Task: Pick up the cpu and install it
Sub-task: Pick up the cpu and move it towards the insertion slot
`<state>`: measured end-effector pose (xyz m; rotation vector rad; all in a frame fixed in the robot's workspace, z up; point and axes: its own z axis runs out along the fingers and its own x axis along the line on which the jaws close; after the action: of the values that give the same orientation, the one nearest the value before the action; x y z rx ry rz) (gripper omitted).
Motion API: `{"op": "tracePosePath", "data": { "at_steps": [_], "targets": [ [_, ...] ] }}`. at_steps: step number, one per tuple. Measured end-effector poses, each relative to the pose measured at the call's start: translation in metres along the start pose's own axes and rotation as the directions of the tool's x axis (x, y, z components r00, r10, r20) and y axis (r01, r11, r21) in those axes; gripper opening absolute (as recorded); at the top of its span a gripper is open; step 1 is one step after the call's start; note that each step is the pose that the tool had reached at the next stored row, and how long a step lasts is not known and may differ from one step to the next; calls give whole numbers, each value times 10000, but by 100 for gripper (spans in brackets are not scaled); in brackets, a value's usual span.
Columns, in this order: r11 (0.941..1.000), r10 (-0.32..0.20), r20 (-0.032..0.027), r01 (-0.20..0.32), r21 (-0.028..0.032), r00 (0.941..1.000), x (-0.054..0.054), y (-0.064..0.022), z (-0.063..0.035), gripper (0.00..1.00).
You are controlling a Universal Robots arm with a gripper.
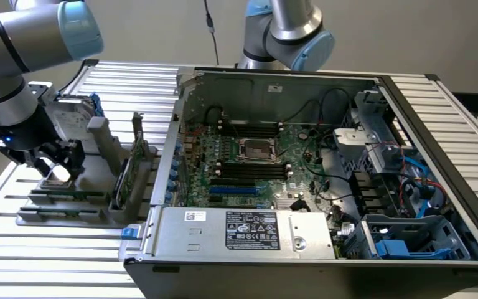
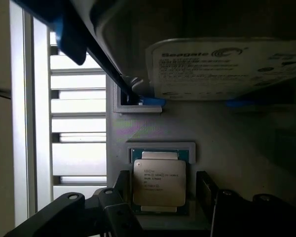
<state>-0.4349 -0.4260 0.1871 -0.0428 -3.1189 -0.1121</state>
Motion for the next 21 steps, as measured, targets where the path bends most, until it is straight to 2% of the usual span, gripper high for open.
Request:
{"op": "tracePosePath", "data": {
  "at_steps": [2, 4, 19, 21],
  "targets": [
    [10000, 1, -4, -1, -13, 10000, 1, 0, -1, 64],
    [10000, 0, -3, -1, -27, 10000, 1, 0, -1, 54],
    [9999, -1, -7, 1, -113, 10000, 2, -2, 31, 54],
    [9999, 0, 19, 0, -142, 10000, 1, 0, 50, 55]
  ]
}}
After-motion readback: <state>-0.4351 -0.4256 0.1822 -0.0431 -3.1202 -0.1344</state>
